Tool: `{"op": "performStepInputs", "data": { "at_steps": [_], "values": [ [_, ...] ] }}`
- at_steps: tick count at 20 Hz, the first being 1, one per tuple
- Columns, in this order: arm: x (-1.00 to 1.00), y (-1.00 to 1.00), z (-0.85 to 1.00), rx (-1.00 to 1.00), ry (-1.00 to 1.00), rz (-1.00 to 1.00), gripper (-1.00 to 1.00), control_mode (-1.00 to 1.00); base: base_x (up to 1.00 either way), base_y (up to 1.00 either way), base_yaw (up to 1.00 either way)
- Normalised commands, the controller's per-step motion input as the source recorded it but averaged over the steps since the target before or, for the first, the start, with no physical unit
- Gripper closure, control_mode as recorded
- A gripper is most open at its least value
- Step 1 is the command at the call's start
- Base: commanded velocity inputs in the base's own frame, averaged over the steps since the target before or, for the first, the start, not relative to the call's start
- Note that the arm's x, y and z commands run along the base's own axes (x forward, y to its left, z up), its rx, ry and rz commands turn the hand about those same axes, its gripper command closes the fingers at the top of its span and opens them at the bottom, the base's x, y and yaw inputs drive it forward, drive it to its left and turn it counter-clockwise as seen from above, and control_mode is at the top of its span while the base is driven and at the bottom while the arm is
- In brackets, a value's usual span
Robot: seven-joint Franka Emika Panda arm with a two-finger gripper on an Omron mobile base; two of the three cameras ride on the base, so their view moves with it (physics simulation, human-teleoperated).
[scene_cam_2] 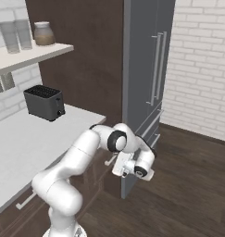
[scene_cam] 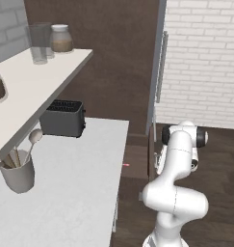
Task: Take a straw from the drawer in front and place it inside the glass cup on the dining counter.
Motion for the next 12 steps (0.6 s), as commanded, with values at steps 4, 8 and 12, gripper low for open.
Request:
{"op": "performStepInputs", "data": {
  "at_steps": [4, 8, 12],
  "values": [
    [0.01, 0.00, -0.01, 0.00, 0.01, 0.00, -1.00, -1.00, 0.00, 0.00, 0.00],
    [0.00, -0.12, -0.08, 0.01, 0.00, 0.00, -1.00, -1.00, 0.00, 0.00, 0.00],
    [0.04, -0.48, -0.16, 0.01, 0.03, 0.00, -1.00, -1.00, 0.00, 0.00, 0.00]
  ]
}}
